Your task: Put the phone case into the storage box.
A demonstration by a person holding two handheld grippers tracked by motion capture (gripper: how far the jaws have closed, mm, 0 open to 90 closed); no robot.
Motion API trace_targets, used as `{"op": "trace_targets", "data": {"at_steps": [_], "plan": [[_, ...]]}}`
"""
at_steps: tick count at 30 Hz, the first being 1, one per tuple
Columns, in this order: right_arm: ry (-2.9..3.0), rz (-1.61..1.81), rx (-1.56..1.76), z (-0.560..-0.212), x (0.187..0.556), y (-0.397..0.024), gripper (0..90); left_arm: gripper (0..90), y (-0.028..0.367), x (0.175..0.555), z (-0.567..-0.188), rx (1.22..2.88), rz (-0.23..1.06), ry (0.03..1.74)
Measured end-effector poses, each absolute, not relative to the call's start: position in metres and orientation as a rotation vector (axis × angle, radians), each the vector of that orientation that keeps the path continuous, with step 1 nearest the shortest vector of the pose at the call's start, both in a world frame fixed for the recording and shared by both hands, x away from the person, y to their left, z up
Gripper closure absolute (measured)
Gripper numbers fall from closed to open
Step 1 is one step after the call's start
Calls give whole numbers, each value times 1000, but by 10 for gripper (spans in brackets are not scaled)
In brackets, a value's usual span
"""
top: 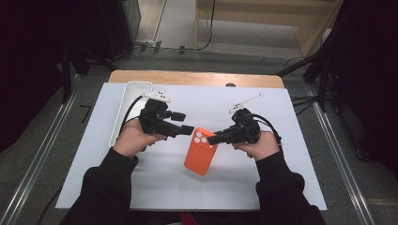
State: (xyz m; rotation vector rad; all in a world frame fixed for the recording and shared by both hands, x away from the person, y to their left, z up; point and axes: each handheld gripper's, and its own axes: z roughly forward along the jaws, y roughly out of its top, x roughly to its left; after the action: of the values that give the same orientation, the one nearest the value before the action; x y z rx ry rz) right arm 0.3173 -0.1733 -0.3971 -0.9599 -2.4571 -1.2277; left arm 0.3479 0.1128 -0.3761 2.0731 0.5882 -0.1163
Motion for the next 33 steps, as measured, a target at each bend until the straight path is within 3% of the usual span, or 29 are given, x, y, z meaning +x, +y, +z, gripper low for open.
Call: {"op": "trace_targets", "data": {"at_steps": [26,28,33], "plan": [[-2399,-1213,-1222,-395,323,-187,742,302,107,345,-383,2076,-28,626],[-2398,-1204,-1242,-395,324,-187,742,256,107,344,-384,2081,-35,616],[-2391,-1200,-1277,-395,326,-187,741,256,104,340,-385,2083,4,594]]}}
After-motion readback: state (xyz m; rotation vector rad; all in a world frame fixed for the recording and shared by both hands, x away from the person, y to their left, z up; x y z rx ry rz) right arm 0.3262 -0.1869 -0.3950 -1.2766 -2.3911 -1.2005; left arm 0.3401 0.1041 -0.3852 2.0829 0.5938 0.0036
